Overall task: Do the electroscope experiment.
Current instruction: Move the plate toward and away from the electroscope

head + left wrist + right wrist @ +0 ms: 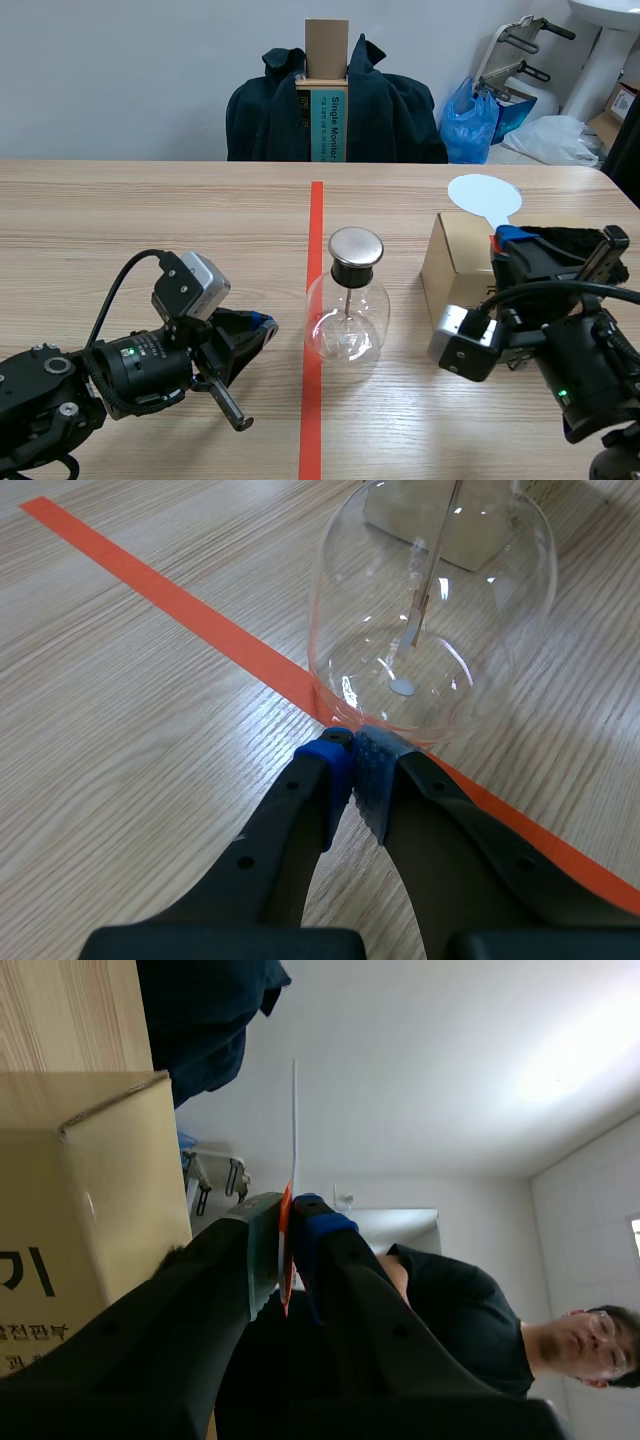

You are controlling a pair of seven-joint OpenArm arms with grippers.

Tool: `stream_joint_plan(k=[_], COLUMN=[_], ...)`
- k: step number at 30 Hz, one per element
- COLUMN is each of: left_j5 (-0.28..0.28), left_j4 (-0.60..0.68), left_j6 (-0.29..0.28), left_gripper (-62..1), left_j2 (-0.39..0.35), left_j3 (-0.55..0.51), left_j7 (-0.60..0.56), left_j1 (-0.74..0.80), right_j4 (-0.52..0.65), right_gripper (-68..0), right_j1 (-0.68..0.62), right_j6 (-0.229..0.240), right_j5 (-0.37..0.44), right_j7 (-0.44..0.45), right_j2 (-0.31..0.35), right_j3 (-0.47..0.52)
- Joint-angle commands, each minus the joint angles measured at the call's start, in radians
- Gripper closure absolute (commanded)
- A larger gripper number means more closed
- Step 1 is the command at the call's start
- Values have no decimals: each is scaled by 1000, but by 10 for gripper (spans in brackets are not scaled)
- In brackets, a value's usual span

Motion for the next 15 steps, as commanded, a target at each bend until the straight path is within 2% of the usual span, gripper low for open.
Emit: stream_joint_plan(k=[1, 7, 15], left_j5=[-7, -7, -7], left_j4=[18, 18, 18], left_j6=[2, 2, 2], left_gripper=[-22, -22, -22], left_j2=[0, 0, 0], left_j3=[-6, -6, -6], left_j7=[-14, -14, -14], left_j1=[-8, -8, -8], right_j4=[21, 21, 21], right_gripper=[-8, -8, -8], right_j1=[4, 4, 4], right_j6=[-8, -8, -8], right_j5=[6, 6, 6], right_j7=[44, 224, 415], right_j2=[5, 5, 5], right_j3=[8, 8, 8])
